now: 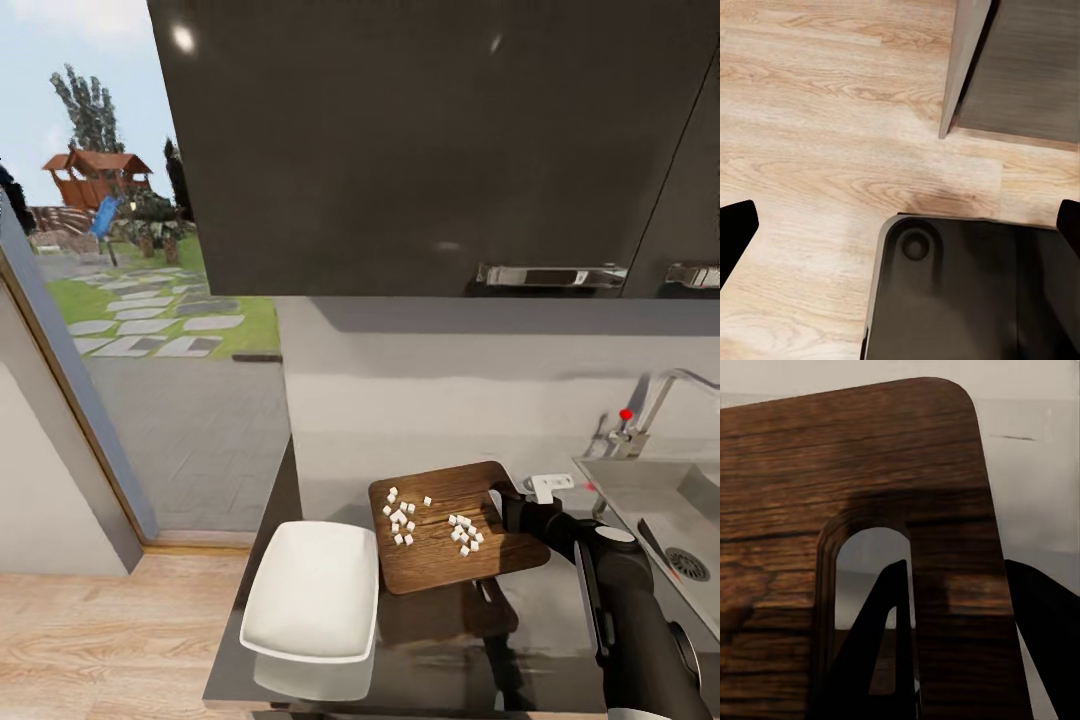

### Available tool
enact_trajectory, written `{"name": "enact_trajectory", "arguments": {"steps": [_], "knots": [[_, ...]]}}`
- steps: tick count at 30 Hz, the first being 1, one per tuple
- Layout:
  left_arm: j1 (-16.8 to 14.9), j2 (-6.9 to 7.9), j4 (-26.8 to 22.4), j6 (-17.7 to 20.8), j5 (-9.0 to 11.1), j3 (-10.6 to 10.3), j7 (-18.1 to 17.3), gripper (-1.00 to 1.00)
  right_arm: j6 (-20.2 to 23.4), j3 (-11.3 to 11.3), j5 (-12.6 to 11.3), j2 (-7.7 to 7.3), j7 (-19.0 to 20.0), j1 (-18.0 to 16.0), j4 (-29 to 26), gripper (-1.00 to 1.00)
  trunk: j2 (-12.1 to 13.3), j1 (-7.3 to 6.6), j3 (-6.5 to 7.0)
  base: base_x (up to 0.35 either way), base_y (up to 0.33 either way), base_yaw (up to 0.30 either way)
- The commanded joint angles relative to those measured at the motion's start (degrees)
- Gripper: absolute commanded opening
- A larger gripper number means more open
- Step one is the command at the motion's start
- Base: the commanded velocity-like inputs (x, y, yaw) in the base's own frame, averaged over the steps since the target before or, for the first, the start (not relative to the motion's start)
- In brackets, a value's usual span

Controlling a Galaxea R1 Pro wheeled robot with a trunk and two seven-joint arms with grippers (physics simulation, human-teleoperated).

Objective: In the kitchen, take the Vidalia onion out of the sink, dice it on the chopping board with the paring knife, put the diced onion into the bowl on the countertop, then place both the paring knife and the chopping board into the sink.

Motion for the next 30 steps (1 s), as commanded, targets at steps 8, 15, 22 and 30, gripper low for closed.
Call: {"name": "enact_trajectory", "arguments": {"steps": [8,15,22,30], "knots": [[0.0,-0.07,0.0,0.0,-0.4,0.5,-0.3,1.0,0.4,-0.2,0.6,-0.1,0.6,0.0,-0.1,-1.0,-0.1,0.04,0.41,0.0,0.034,0.0],[0.0,-0.07,0.0,0.0,-0.4,0.5,-0.3,1.0,1.9,-0.3,0.6,-0.17,0.6,-0.1,-0.1,-1.0,-0.1,0.04,0.44,0.0,0.001,0.0],[0.0,-0.07,0.0,0.0,-0.4,0.5,-0.3,1.0,4.7,-0.3,0.6,-0.57,0.6,-0.1,-0.1,-1.0,-0.1,0.04,0.44,0.0,0.0,0.0],[0.0,-0.07,0.0,0.0,-0.4,0.5,-0.3,1.0,5.3,-0.2,0.7,-0.64,0.5,-0.1,-0.2,-1.0,-0.1,0.04,0.44,0.0,0.0,0.0]]}}
